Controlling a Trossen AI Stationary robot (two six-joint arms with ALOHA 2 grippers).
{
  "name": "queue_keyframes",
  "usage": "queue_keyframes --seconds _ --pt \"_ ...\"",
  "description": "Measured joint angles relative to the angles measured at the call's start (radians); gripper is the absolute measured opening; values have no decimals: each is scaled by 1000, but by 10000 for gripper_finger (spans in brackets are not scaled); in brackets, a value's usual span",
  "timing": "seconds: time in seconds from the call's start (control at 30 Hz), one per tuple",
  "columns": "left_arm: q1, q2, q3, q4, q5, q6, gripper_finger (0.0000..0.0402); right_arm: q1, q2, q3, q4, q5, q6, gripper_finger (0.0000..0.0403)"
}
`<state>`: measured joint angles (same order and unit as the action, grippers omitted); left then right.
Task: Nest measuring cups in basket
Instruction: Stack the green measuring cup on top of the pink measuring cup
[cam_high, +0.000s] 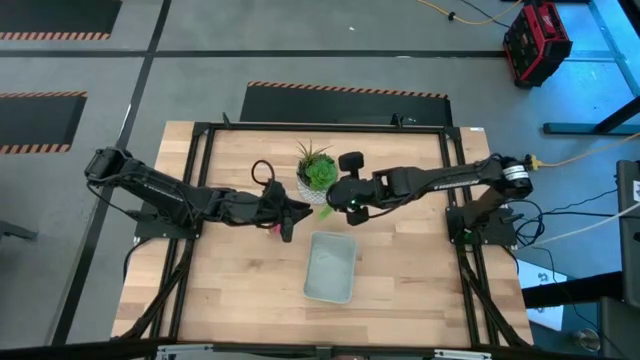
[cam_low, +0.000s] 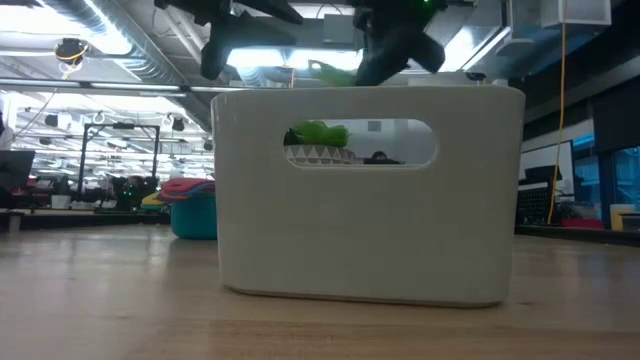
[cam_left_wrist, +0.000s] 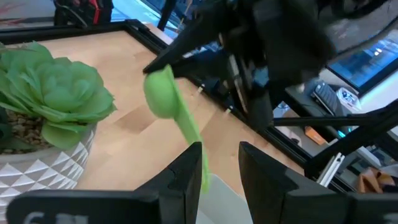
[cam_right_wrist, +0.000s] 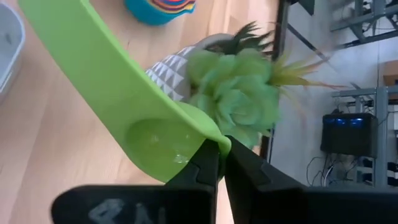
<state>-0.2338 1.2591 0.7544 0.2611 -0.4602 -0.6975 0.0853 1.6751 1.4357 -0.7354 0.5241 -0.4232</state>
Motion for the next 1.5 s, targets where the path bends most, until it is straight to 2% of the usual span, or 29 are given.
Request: queue_keyframes --seconds 0.27,0.87,1.1,1.27,1.5 --pt "7 3 0 -6 0 1 99 0 54 0 58 6 4 19" --pt "7 111 1 -13 6 -6 99 0 48 0 115 6 54 19" --pt "7 113 0 -12 1 -6 96 0 48 0 115 6 53 19" --pt "7 113 0 -12 1 -6 73 0 48 0 115 6 53 19" --pt "7 113 0 -14 -1 -6 13 0 48 0 114 5 53 19"
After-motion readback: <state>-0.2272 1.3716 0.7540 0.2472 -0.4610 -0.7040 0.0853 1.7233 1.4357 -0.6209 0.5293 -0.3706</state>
